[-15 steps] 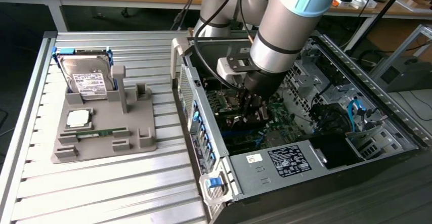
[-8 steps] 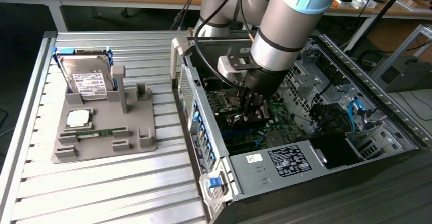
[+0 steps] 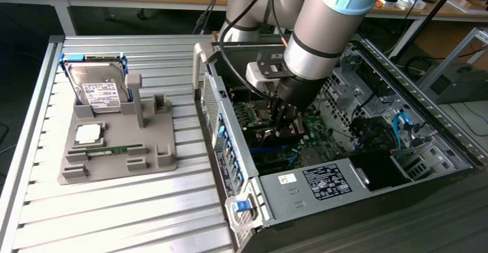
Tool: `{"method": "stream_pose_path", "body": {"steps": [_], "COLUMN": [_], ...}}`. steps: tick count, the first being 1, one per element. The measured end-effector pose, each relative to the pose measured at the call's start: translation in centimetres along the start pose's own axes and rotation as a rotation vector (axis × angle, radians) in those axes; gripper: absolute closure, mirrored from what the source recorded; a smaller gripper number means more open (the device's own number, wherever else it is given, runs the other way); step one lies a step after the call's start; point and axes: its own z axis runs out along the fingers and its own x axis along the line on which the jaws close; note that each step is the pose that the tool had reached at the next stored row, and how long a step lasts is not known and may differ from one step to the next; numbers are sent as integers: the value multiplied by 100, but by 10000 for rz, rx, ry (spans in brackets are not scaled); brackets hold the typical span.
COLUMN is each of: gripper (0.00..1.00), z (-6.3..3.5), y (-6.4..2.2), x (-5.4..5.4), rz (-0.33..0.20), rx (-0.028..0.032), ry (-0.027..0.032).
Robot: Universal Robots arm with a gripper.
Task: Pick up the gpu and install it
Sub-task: 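Insert the gpu into the slot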
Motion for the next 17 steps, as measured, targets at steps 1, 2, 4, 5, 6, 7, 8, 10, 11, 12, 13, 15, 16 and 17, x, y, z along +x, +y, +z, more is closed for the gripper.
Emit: {"method": "stream_pose_path", "body": {"steps": [1,2,4,5,6,7,8,10,11,12,13,15,16,17], "gripper": [73,73,73,73,73,73,73,73,73,73,73,73,73,73], "z": [5,12,18,18,19,20,20,20,20,20,20,20,20,20], "y": [-2,-7,-11,-12,-12,-13,-13,-13,-13,-13,-13,-13,-13,-13], "x": [1,1,2,2,2,2,2,2,2,2,2,2,2,2], "rz": [0,0,2,3,2,2,1,1,2,1,1,2,1,1], "rx": [-3,-12,-19,-20,-20,-18,-18,-18,-18,-19,-18,-19,-18,-19], "ry": [0,1,5,5,5,2,2,2,1,2,2,2,2,3]}}
